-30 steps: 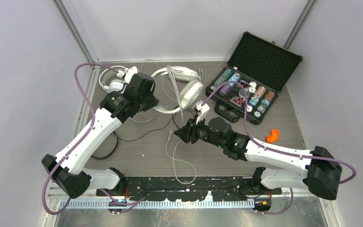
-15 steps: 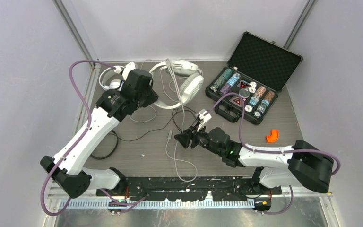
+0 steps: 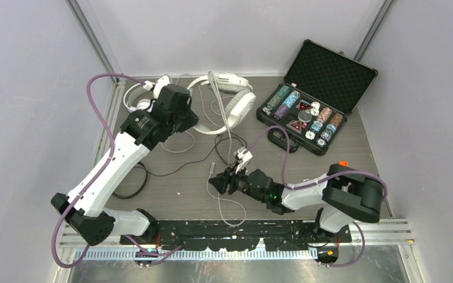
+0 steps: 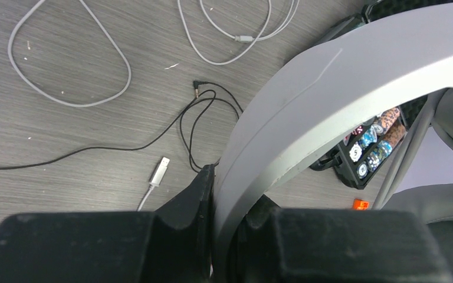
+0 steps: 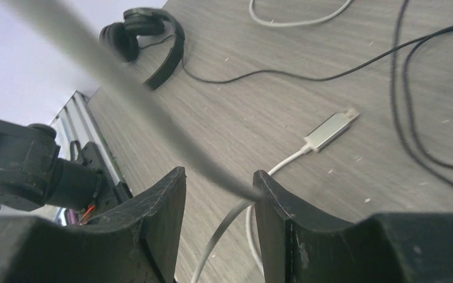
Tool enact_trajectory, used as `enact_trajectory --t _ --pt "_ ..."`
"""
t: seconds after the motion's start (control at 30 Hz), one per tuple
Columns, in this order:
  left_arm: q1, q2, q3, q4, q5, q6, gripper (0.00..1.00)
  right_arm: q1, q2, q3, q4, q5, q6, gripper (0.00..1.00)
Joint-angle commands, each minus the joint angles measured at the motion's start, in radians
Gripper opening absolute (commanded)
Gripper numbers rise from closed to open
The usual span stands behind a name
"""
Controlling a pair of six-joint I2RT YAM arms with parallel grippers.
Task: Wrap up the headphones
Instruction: Wrap the headphones cable around the headphones.
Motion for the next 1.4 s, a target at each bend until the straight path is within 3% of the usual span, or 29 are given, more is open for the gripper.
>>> enact_trajectory --t 0.0,0.17,0.33,0.4,0.63,0.83,0.97,1.2,1.37 --pt "0.003 -0.023 0.068 0.111 0.000 -0.035 0.00 0.053 0.081 -0.002 0.183 0.036 0.061 0.49" --pt "0.003 -0.031 0.072 0.106 -0.003 -0.030 0.00 0.089 0.146 -0.047 0.296 0.088 0.098 0.42" --pt "0.010 -0.045 0.082 0.099 0.039 -0.028 0.00 0.092 0.131 -0.113 0.353 0.168 0.081 0.08" --pt "0.018 -0.059 0.085 0.107 0.108 -0.021 0.00 0.084 0.109 -0.135 0.361 0.195 0.050 0.01" --pt "0.021 -0.168 0.010 0.184 0.415 0.049 0.00 -0.035 -0.017 -0.141 0.223 0.115 0.018 0.00" --pt "0.023 -0.211 0.047 0.068 0.495 0.220 0.00 -0.149 -0.115 -0.154 0.151 0.050 0.025 0.00" --pt "0.028 -0.211 0.027 0.062 0.687 0.324 0.00 -0.205 -0.219 -0.129 0.024 0.014 0.007 0.00" --pt "0.030 -0.185 0.028 -0.042 0.862 0.548 0.00 -0.290 -0.463 -0.063 -0.316 -0.001 -0.052 0.00" --pt "0.029 -0.146 0.022 -0.150 0.847 0.743 0.00 -0.306 -0.592 0.063 -0.626 -0.078 -0.078 0.00"
